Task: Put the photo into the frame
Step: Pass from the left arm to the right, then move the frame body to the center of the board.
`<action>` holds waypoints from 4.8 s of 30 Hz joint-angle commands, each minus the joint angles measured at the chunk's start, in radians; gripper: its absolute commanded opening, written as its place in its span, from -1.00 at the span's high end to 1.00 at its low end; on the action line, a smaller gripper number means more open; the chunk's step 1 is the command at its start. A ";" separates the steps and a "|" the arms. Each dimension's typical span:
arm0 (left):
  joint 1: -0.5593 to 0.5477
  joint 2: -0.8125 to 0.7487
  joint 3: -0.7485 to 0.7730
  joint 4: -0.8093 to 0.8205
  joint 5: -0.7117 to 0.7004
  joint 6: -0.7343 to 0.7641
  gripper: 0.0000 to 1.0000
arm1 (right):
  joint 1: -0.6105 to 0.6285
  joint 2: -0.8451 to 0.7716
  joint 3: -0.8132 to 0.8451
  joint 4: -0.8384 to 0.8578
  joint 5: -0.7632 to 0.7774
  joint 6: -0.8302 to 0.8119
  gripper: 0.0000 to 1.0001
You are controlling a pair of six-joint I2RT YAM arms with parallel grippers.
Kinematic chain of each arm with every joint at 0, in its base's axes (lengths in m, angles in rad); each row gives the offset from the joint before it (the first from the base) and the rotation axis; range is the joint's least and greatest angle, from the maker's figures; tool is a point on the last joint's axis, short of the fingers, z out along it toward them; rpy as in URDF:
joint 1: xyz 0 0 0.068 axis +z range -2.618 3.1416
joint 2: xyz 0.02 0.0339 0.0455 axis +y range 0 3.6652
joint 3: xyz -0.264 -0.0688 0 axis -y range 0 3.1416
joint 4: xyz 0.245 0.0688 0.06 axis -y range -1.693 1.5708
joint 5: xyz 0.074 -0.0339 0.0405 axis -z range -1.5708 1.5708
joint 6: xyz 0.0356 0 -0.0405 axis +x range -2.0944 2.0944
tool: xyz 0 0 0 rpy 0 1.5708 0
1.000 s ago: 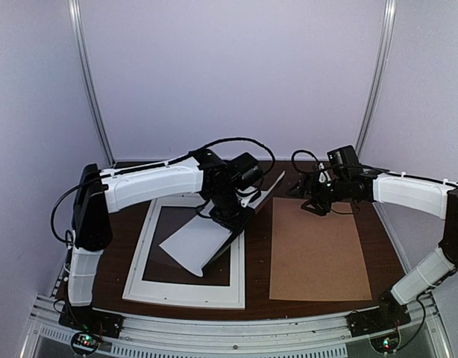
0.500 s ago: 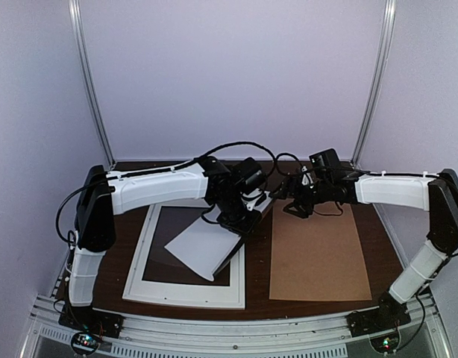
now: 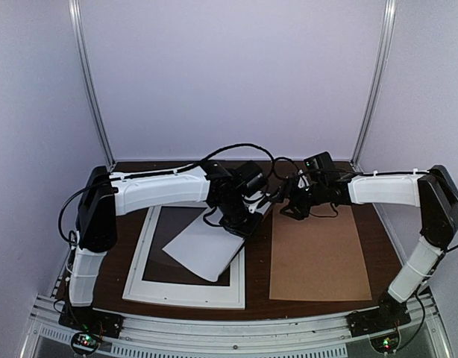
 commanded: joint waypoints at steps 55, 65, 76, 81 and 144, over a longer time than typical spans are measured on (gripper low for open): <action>0.209 -0.475 -0.386 0.110 -0.086 0.154 -0.69 | -0.067 0.081 0.274 -0.517 -0.069 -0.560 1.00; 0.358 -0.521 -0.454 0.062 -0.200 0.157 -0.70 | -0.057 0.153 0.267 -0.363 -0.256 -0.476 1.00; 0.579 -0.508 -0.585 0.082 -0.173 0.163 -0.71 | -0.008 0.322 0.349 -0.186 -0.273 -0.332 1.00; 0.674 -0.478 -0.633 0.095 -0.168 0.173 -0.72 | 0.001 0.364 0.362 -0.085 -0.277 -0.242 1.00; 0.657 -0.470 -0.965 0.498 0.266 -0.175 -0.62 | 0.013 0.405 0.423 -0.039 -0.296 -0.164 1.00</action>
